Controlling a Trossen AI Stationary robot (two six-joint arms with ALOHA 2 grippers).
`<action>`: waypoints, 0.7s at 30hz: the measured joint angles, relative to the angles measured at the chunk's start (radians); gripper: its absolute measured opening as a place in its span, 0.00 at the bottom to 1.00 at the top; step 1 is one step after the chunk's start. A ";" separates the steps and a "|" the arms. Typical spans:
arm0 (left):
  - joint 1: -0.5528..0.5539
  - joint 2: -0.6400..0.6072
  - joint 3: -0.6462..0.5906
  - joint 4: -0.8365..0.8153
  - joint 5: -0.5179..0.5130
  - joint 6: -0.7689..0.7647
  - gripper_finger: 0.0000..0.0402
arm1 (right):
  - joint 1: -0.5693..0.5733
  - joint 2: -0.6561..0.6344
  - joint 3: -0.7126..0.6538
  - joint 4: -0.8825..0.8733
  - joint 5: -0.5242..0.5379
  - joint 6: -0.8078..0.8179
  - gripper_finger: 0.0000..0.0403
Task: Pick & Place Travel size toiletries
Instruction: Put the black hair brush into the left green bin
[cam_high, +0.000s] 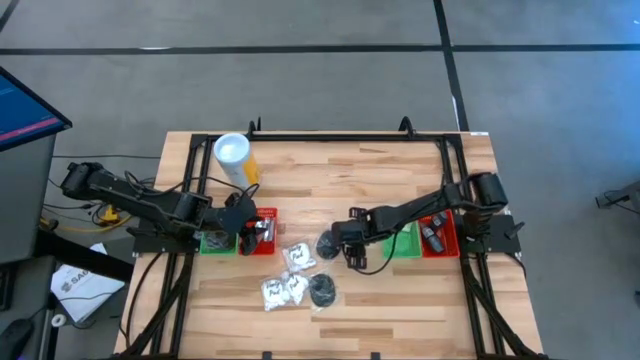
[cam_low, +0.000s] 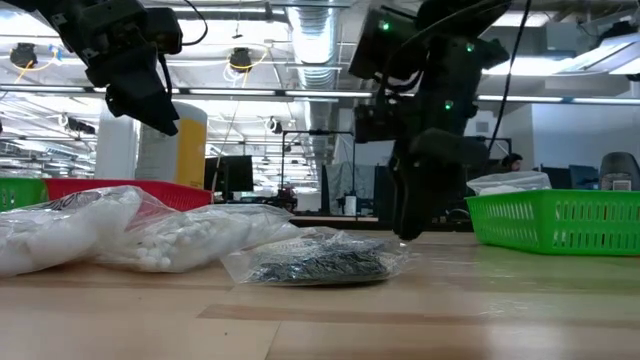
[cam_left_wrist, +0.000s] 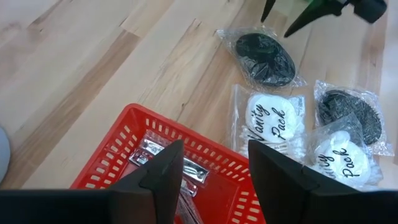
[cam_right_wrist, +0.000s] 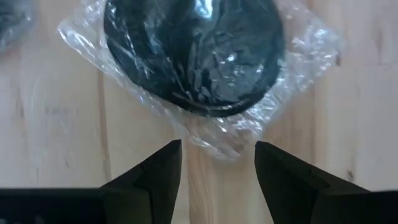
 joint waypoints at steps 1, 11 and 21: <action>0.000 0.000 0.000 0.001 0.000 0.000 0.42 | 0.000 0.009 0.003 0.007 0.000 0.000 0.48; 0.000 0.000 0.000 0.013 -0.001 0.000 0.42 | 0.000 0.038 0.006 0.035 0.004 0.000 0.50; 0.000 0.000 0.000 0.016 -0.005 0.006 0.42 | -0.054 0.039 0.005 0.032 -0.025 0.028 0.49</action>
